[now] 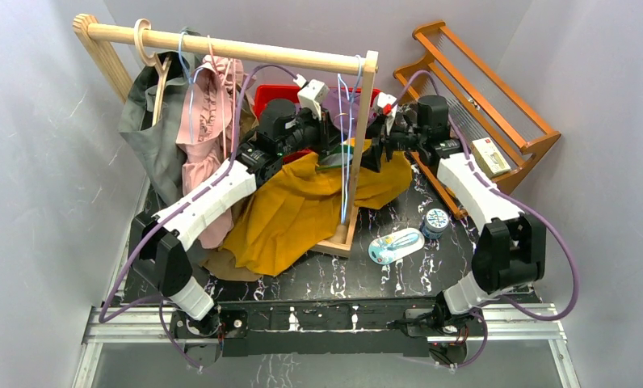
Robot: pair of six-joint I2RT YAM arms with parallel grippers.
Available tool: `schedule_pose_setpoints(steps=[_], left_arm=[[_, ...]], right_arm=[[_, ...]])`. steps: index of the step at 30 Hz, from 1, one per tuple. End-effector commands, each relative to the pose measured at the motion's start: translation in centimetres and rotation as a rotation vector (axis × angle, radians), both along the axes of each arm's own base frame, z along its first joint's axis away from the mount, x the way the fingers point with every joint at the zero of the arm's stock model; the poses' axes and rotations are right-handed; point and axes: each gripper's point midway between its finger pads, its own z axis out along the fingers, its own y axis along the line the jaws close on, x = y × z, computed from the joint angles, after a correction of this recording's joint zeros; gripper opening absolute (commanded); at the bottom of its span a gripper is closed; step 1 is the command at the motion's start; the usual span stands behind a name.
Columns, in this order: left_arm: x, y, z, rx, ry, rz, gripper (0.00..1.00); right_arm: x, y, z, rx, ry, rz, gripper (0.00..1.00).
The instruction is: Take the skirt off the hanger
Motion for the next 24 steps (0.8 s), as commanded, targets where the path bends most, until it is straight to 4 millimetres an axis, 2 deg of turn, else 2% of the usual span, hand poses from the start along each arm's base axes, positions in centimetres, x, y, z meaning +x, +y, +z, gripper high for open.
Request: schedule_pose_setpoints(steps=[1,6,10,14,20,24], left_arm=[[0.0,1.2,2.7,-0.034,-0.061,0.061,0.00],[0.3,2.4,3.2,-0.016,-0.088,0.120,0.00],[0.5,3.0,3.4,0.004,-0.102,0.148,0.00],[0.4,3.2,3.9,0.010,-0.117,0.150,0.00],[0.0,3.3,4.7,0.004,-0.128,0.135,0.00],[-0.2,3.6,5.3,0.001,-0.139,0.143,0.00]], right_arm=[[1.2,-0.6,5.1,0.087,-0.099,-0.202,0.97],[3.0,-2.9,6.5,0.137,0.000,-0.469,0.98],[4.9,-5.8,6.6,0.163,0.152,-0.733,0.98],[5.6,-8.3,4.4,0.135,0.355,-0.927,0.98],[5.6,-9.0,1.5,0.091,0.585,-0.982,0.98],[5.7,-9.1,0.3,0.022,0.653,-1.001,0.97]])
